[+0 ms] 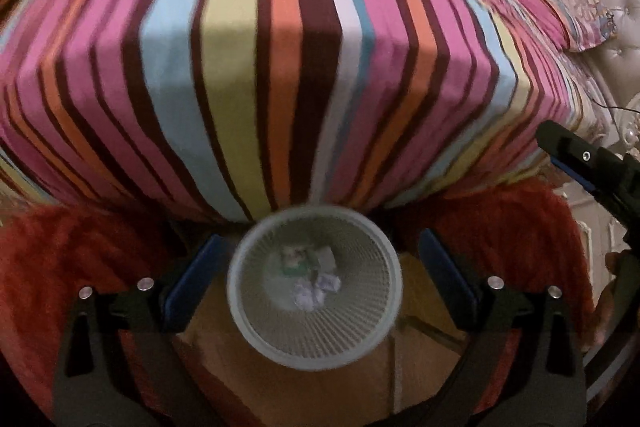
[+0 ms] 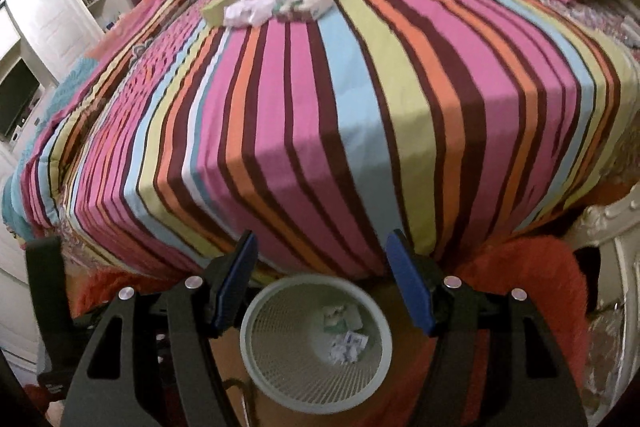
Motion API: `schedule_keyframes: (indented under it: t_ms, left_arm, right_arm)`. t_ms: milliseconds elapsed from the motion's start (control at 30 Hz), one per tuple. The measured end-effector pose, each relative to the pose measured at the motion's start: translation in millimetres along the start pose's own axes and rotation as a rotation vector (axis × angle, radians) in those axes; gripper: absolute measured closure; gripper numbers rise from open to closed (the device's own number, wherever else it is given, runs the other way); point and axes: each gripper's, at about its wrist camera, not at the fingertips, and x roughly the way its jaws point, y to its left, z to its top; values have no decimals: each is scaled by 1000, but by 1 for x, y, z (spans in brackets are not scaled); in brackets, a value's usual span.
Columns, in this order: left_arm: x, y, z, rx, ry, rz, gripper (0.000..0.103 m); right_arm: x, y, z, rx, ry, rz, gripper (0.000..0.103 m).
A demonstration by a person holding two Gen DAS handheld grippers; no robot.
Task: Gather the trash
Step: 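Move both open tools back up toward the bed, then reach the left tool toward a white plastic wrapper while the right approaches a tissue pack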
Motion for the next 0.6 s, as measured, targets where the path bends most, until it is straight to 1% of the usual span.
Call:
schedule_keyframes:
  t_ms: [167,267,367,467,567,600]
  left_arm:
    - [-19,10,25,10,-101,54,8]
    - [-24,18,44,16,-128,85,8]
    - [-23,24,65,3,-132,93,8]
    - [-24,31,92,-21,-162,97,8]
    - [-22,25,125,-8,-192,84,8]
    - [-21,21,137,3,-206,88,8]
  right_arm:
    - [-1,-5,22,-22,-39,-12,39]
    - [3,-8,37,-32,-61,-7,39]
    - [8,-8,55,-53,-81,0,39]
    - [13,-7,73,-79,-87,10,39]
    - [19,-7,92,-97,-100,11,39]
    - [23,-5,104,-103,-110,7,39]
